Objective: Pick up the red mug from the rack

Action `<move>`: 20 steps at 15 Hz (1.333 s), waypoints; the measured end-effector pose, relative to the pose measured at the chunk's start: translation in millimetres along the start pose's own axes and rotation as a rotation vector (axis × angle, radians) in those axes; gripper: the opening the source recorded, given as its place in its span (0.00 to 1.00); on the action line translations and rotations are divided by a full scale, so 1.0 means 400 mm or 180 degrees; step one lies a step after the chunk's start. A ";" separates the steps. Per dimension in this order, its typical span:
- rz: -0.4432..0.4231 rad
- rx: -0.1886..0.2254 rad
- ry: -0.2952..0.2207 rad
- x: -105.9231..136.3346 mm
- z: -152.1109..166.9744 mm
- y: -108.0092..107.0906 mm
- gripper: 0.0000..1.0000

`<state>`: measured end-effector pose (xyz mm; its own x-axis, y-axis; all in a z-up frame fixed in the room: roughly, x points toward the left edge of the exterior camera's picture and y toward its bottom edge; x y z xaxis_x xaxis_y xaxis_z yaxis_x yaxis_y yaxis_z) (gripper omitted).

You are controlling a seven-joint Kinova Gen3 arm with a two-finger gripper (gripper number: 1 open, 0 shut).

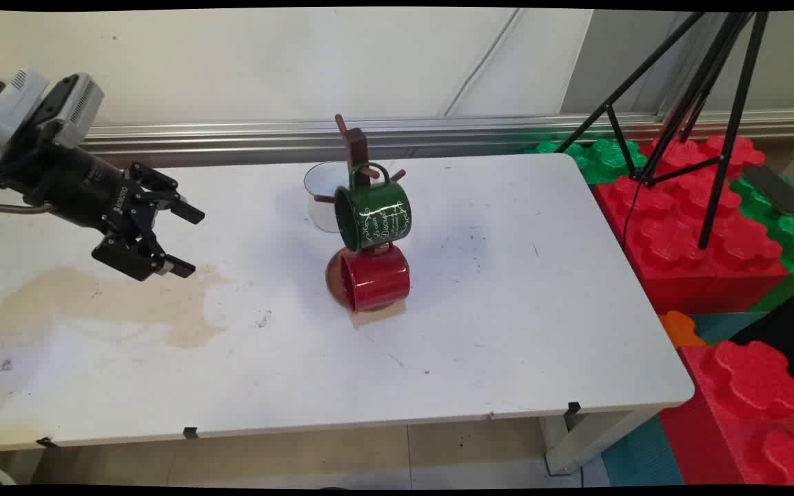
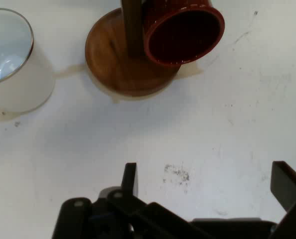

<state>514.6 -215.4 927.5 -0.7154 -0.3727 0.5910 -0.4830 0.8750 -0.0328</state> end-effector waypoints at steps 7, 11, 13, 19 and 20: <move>-0.0097 -0.0108 0.0065 -0.021 0.040 0.023 1.00; -0.0142 -0.0144 0.0122 -0.021 0.092 0.040 1.00; -0.0159 -0.0160 0.0157 -0.016 0.120 0.050 1.00; -0.0196 -0.0205 0.0279 0.008 0.213 0.081 1.00; -0.0200 -0.0203 0.0297 0.013 0.229 0.084 1.00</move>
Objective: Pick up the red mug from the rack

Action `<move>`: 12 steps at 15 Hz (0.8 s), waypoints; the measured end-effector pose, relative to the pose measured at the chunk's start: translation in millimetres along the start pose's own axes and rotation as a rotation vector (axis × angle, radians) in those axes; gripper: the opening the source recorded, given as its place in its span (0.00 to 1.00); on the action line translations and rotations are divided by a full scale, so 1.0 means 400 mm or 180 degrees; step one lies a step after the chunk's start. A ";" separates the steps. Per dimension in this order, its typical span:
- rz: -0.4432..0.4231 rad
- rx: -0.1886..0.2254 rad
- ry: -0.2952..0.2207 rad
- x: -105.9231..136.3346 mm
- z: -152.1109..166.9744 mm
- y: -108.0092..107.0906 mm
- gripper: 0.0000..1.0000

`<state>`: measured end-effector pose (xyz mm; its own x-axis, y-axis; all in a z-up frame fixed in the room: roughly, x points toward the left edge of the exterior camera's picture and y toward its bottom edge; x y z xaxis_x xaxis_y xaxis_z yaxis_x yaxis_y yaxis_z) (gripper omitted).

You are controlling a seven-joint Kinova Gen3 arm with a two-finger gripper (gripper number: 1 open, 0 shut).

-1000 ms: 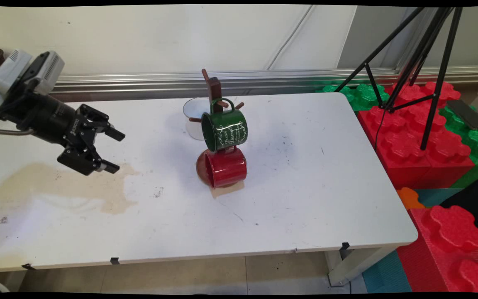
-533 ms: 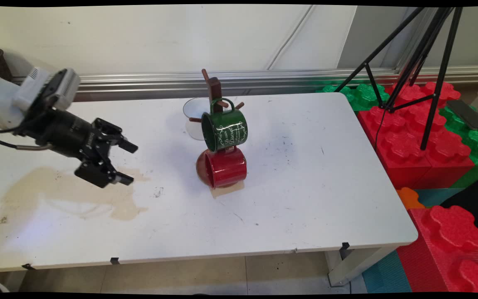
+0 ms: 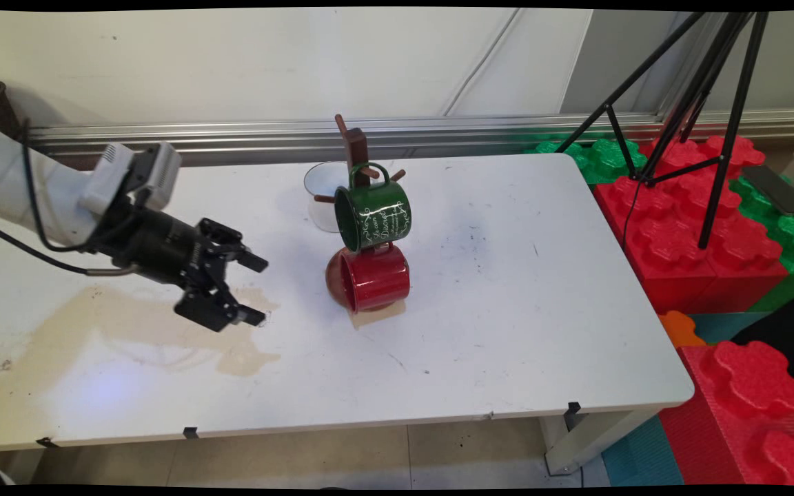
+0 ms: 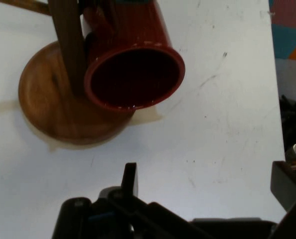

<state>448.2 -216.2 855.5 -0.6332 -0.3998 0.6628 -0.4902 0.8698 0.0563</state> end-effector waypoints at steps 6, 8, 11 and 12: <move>0.0002 0.0000 0.0058 0.021 0.080 0.017 1.00; 0.0002 -0.0003 0.0081 0.028 0.104 0.023 1.00; -0.0007 0.0004 0.0119 0.040 0.140 0.028 1.00; -0.0011 0.0009 0.0130 0.044 0.150 0.029 1.00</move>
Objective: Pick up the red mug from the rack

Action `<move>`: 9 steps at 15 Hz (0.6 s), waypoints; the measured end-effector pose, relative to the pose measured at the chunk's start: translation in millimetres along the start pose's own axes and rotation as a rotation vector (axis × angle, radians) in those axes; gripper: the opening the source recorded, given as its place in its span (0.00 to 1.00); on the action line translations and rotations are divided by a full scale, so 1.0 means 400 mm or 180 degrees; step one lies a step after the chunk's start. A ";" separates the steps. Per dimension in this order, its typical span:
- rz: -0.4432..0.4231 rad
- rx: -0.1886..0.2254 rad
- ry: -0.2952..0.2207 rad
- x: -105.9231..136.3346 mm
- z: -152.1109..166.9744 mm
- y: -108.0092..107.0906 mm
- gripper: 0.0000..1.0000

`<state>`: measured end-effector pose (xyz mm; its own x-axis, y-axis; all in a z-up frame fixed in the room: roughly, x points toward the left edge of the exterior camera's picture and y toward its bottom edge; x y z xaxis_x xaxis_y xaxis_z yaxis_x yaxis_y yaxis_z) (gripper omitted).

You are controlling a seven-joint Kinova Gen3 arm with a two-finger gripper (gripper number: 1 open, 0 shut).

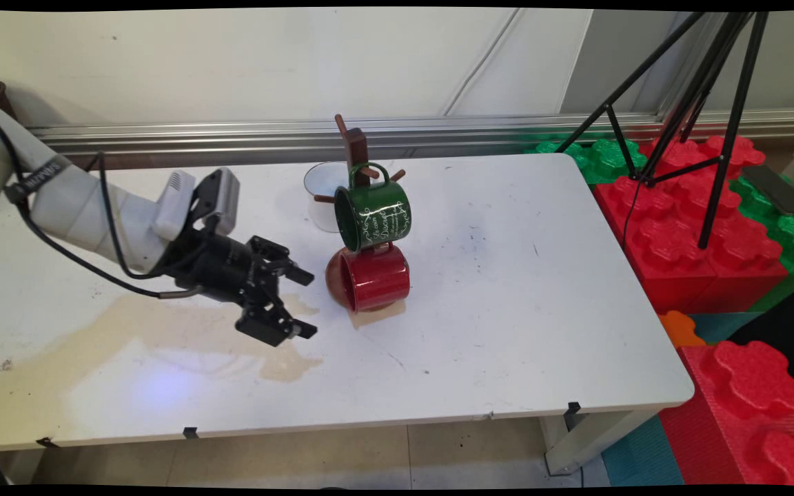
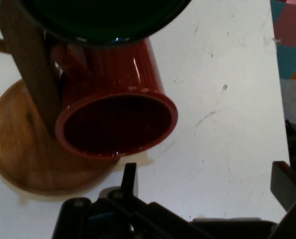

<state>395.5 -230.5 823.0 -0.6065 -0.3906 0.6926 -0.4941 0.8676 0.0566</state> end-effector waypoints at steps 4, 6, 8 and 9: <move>-0.0011 0.0017 0.0036 0.015 0.043 0.007 1.00; -0.0015 0.0027 0.0050 0.021 0.060 0.010 1.00; -0.0023 0.0043 0.0068 0.025 0.077 0.012 1.00; -0.0029 0.0049 0.0074 0.027 0.084 0.012 1.00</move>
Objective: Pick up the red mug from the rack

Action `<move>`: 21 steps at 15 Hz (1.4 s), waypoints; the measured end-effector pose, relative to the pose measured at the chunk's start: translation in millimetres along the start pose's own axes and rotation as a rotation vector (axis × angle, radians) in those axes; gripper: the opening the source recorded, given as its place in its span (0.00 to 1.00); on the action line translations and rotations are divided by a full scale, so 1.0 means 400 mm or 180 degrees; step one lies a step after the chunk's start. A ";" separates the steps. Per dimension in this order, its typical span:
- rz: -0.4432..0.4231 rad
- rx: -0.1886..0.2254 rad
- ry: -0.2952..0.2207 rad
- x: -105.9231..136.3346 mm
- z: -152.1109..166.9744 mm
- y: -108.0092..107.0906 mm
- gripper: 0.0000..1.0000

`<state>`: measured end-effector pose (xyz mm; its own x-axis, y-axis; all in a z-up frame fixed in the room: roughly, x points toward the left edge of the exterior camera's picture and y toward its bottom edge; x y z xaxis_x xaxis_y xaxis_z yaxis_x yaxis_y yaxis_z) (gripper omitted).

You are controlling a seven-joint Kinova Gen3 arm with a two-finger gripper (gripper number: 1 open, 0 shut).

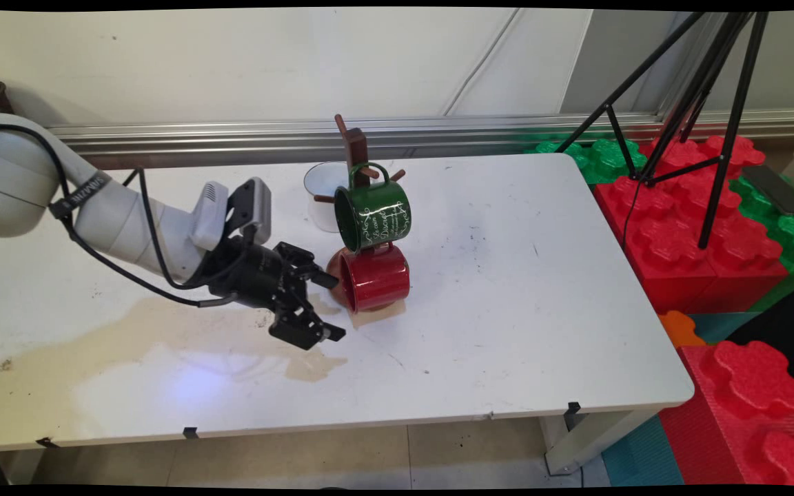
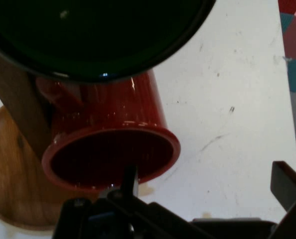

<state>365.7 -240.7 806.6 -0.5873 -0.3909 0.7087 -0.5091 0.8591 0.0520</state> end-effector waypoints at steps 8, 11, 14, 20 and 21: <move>-0.0068 0.0068 0.0059 0.010 0.054 0.008 1.00; -0.0103 0.0094 0.0079 0.013 0.073 0.012 1.00; -0.0132 0.0121 0.0091 0.014 0.086 0.015 1.00; -0.0159 0.0167 0.0105 0.014 0.102 0.021 1.00; -0.0162 0.0177 0.0111 0.014 0.105 0.021 1.00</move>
<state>331.7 -249.5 781.7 -0.5381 -0.4212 0.7301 -0.5725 0.8184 0.0502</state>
